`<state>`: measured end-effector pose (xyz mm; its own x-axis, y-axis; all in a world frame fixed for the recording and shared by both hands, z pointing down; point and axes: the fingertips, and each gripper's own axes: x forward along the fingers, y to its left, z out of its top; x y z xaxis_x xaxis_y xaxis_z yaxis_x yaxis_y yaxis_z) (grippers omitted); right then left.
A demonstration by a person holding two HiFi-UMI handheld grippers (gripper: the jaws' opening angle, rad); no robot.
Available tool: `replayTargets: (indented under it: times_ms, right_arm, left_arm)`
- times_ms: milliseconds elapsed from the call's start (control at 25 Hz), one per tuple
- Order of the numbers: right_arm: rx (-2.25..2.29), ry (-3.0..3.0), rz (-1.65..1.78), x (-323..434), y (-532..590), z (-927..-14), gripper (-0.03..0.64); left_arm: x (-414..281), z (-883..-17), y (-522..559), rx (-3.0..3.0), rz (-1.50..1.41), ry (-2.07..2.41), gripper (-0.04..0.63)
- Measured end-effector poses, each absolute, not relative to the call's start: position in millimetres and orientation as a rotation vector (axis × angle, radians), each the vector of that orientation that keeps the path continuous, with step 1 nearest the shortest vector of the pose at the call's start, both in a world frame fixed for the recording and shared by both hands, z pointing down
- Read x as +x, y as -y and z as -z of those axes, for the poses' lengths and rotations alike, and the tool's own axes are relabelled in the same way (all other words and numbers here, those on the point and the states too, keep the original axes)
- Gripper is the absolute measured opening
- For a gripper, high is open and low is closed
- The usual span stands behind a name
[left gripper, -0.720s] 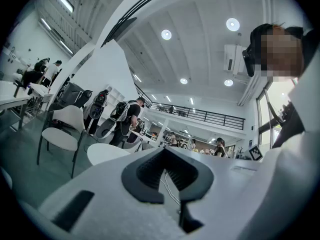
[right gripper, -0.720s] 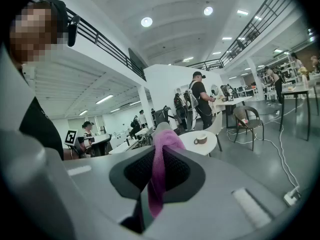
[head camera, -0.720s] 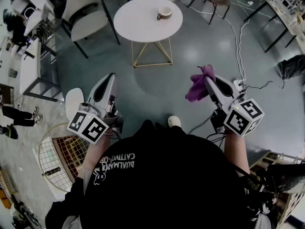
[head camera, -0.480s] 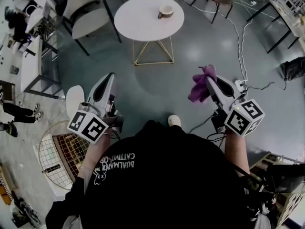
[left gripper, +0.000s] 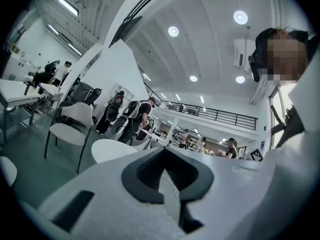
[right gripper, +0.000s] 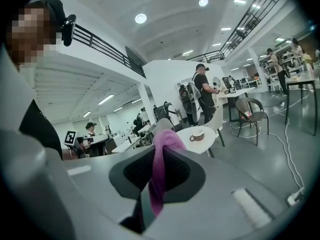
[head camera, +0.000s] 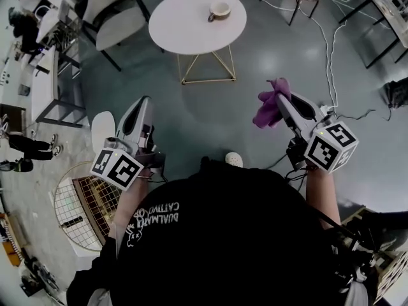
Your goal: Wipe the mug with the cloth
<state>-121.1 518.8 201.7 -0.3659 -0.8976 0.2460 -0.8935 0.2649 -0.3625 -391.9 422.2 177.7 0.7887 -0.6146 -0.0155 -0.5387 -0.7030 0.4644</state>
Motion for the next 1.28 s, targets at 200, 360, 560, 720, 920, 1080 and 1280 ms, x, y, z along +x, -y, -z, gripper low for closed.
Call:
replayTargets:
  times_ms: [200,360,560,720,920,1080,1280]
  right_arm:
    - [-1.751,-2.504,0.727,-52.9,-493.5,-199.8,0.037]
    - [-1.64,-2.488,0.731,-26.0,-469.7,-189.7,0.037]
    - [-1.583,-2.557,0.747,-57.4,-453.6,-206.7,0.037]
    - [-1.549,-2.573,0.861,-62.6,-450.9,-233.7,0.037]
    - [-1.53,-2.62,0.939,-64.4,-445.2,-257.3,0.037]
    - [-1.553,-2.591,1.029,-53.3,-441.1,-285.3,0.037]
    - [-1.57,-2.464,1.133,-39.5,-443.1,-313.6,0.037]
  left_arm:
    - [-335.8,-173.3,-414.0,2.522,0.285,0.912,0.0]
    - [-317.0,-174.9,-417.8,2.493,0.303,0.993,0.0]
    - [-353.0,-197.3,-419.3,2.424,0.269,1.091,0.0]
    - [-354.9,-211.4,-428.7,2.376,0.238,1.118,0.0]
    - [-340.2,-243.9,-424.2,2.314,0.146,1.123,0.0]
    - [-332.8,-271.2,-403.3,2.245,0.107,1.114,0.0]
    - [-303.3,-281.9,-388.0,2.301,0.028,1.015,0.0]
